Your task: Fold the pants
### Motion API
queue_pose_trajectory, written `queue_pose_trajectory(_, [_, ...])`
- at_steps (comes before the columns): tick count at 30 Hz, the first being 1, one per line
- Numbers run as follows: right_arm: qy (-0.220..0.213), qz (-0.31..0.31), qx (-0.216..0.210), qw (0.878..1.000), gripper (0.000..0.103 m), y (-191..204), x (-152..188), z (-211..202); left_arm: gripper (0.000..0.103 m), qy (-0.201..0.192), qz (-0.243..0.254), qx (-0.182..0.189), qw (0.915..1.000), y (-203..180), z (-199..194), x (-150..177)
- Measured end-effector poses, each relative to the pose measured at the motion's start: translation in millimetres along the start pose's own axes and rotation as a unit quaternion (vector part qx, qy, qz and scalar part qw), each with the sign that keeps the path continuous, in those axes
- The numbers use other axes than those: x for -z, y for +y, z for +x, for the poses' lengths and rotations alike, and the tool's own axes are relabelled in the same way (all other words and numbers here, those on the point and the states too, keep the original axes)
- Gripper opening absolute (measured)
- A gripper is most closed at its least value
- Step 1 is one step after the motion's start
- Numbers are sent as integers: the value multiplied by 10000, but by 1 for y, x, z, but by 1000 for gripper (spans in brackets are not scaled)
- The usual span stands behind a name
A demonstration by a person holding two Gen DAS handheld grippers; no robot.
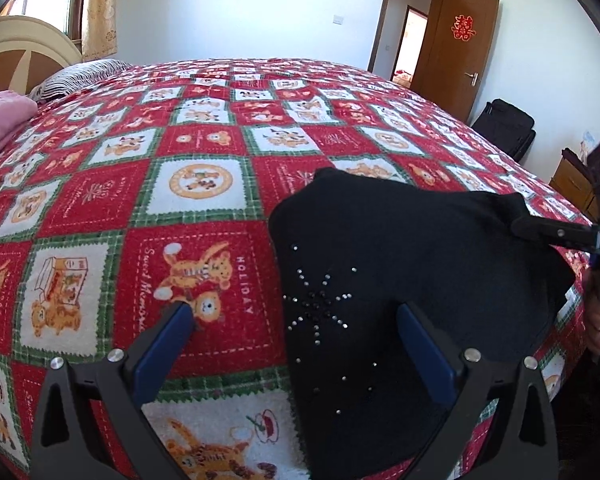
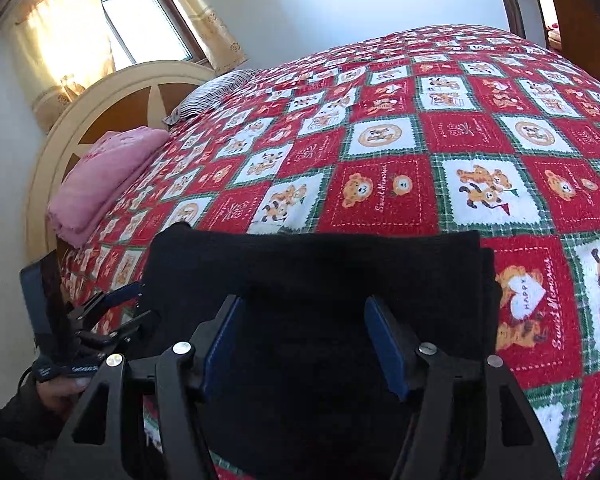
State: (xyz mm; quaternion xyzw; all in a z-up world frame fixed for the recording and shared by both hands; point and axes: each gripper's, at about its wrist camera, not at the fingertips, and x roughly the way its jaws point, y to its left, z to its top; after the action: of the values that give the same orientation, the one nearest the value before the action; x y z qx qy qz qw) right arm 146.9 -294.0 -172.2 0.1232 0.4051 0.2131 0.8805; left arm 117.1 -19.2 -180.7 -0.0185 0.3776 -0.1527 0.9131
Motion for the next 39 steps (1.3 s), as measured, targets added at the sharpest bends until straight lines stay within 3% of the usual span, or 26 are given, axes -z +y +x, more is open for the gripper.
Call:
queue_pose_trajectory(4, [-263, -31, 350, 9990, 65, -5, 6, -28, 103, -228, -34, 259, 9994, -1, -9, -1])
queue_pose_trajectory(7, [-122, 289, 497, 9983, 73, -28, 14, -40, 103, -69, -200, 490, 9986, 3, 1, 0])
queue_pose_trajectory(13, [184, 833, 313, 9959, 73, -66, 26, -31, 103, -253, -139, 502, 9983, 5, 7, 0])
queue_pose_trajectory(25, [-8, 871, 172, 9961, 73, -68, 26, -11, 102, -184, -456, 814, 9955, 7, 11, -7])
queue_pose_trajectory(30, [-68, 898, -18, 9959, 63, -66, 29, -14, 84, -201, -657, 922, 9934, 13, 7, -8])
queue_pose_trajectory(35, [-98, 1042, -173, 9944, 60, -73, 29, -10, 84, -173, -575, 961, 9936, 6, 11, -10])
queue_pose_trajectory(36, [-107, 1043, -177, 9943, 60, -73, 29, -9, 78, -156, -521, 970, 9938, 4, 13, -10])
queue_pose_trajectory(37, [-110, 1019, -148, 9946, 60, -72, 29, -8, 63, -140, -424, 992, 9941, 0, 14, -11])
queue_pose_trajectory(38, [-120, 975, -104, 9951, 60, -70, 29, -9, 57, -132, -384, 1026, 9939, -1, 14, -11])
queue_pose_trajectory(39, [-139, 914, -77, 9957, 53, -67, 29, -10, 45, -158, -368, 1035, 9938, 0, 12, -11])
